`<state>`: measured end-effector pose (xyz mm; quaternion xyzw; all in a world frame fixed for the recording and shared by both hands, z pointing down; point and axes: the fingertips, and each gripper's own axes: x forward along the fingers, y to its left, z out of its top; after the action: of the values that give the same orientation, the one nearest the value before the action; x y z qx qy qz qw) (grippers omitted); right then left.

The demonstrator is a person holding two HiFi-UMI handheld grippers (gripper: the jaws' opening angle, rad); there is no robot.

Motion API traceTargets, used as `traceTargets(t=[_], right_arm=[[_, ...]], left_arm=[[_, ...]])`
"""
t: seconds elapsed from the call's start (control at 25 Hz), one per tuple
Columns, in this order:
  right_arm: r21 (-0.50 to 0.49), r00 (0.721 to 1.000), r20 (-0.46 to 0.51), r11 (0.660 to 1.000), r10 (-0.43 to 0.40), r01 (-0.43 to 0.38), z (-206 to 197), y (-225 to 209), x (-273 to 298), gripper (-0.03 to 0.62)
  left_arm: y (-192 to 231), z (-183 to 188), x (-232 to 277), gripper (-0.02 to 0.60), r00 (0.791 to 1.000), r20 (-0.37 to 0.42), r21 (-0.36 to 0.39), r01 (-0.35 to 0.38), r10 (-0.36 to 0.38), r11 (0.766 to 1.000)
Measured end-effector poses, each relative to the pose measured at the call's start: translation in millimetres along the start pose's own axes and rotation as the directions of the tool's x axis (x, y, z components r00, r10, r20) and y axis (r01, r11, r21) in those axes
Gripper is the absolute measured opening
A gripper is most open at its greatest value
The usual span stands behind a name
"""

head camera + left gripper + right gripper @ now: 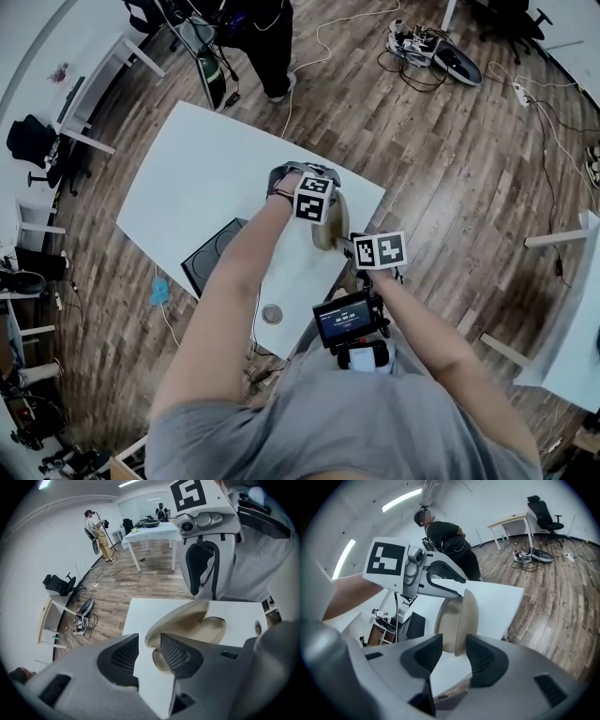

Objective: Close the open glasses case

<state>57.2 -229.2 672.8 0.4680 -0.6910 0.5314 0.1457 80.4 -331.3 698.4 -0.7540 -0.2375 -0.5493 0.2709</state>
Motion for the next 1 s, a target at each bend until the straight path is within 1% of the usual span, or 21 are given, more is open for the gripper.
traceTargets(t=[0.12, 0.2, 0.36, 0.48, 0.52, 0.6, 0.64, 0.72, 0.76, 0.84, 0.92, 0.96, 1.0], right_arm=[[-0.013, 0.999, -0.028, 1.0, -0.022, 0.022, -2.3, -4.8, 4.0, 0.133], [-0.015, 0.999, -0.037, 0.999, -0.032, 0.031, -2.6, -7.6, 5.3, 0.133], [0.006, 0.999, -0.031, 1.0, -0.027, 0.027, -2.6, -8.7, 2.6, 0.133], [0.02, 1.0, -0.007, 1.0, -0.019, 0.019, 0.2, -12.2, -4.2, 0.133], [0.021, 1.0, 0.001, 1.0, -0.018, 0.018, 1.7, -13.9, -7.1, 0.133], [0.001, 1.0, 0.015, 1.0, -0.022, 0.022, 5.8, -17.6, -12.6, 0.133], [-0.022, 0.999, 0.02, 0.999, -0.026, 0.027, 8.3, -19.5, -14.8, 0.133], [-0.092, 0.999, 0.025, 0.995, -0.038, 0.041, 14.1, -23.1, -17.6, 0.133], [-0.136, 0.999, 0.028, 0.989, -0.046, 0.049, 17.8, -25.0, -18.3, 0.133], [-0.23, 0.998, 0.032, 0.971, -0.054, 0.06, 26.1, -27.4, -19.0, 0.133], [-0.34, 0.998, 0.038, 0.939, -0.041, 0.052, 35.3, -24.7, -17.8, 0.132], [-0.404, 0.999, 0.04, 0.913, -0.034, 0.047, 40.3, -21.9, -16.5, 0.133], [-0.472, 0.999, 0.042, 0.88, -0.03, 0.047, 45.0, -19.4, -14.9, 0.132]], left_arm=[[-2.8, 3.5, 8.3, 0.138, 1.0, -0.016, 0.049, 0.014, -0.013, 0.999], [-2.1, 5.2, 12.7, 0.136, 1.0, -0.023, 0.076, 0.01, -0.008, 0.997], [1.8, 5.1, 17.9, 0.083, 0.999, -0.026, 0.097, -0.023, 0.025, 0.995], [4.9, 0.9, 19.8, 0.063, 0.997, -0.052, 0.104, -0.053, 0.058, 0.993], [5.1, -2.3, 19.7, 0.052, 0.996, -0.067, 0.095, -0.059, 0.066, 0.994], [4.8, -11.0, 16.8, 0.043, 0.992, -0.096, 0.052, -0.078, 0.083, 0.996], [4.6, -16.3, 13.9, 0.04, 0.989, -0.109, 0.017, -0.097, 0.098, 0.995], [2.8, -28.8, 6.6, 0.04, 0.983, -0.129, -0.084, -0.146, 0.135, 0.986], [0.7, -36.6, 2.6, 0.04, 0.979, -0.139, -0.145, -0.171, 0.151, 0.974], [-6.2, -53.5, -5.6, 0.04, 0.969, -0.163, -0.267, -0.223, 0.184, 0.938], [-16.7, -69.8, -13.2, 0.04, 0.957, -0.195, -0.382, -0.274, 0.213, 0.883], [-22.8, -77.0, -16.6, 0.04, 0.952, -0.211, -0.438, -0.296, 0.223, 0.849], [-28.7, -83.0, -19.7, 0.04, 0.946, -0.227, -0.492, -0.315, 0.23, 0.811]])
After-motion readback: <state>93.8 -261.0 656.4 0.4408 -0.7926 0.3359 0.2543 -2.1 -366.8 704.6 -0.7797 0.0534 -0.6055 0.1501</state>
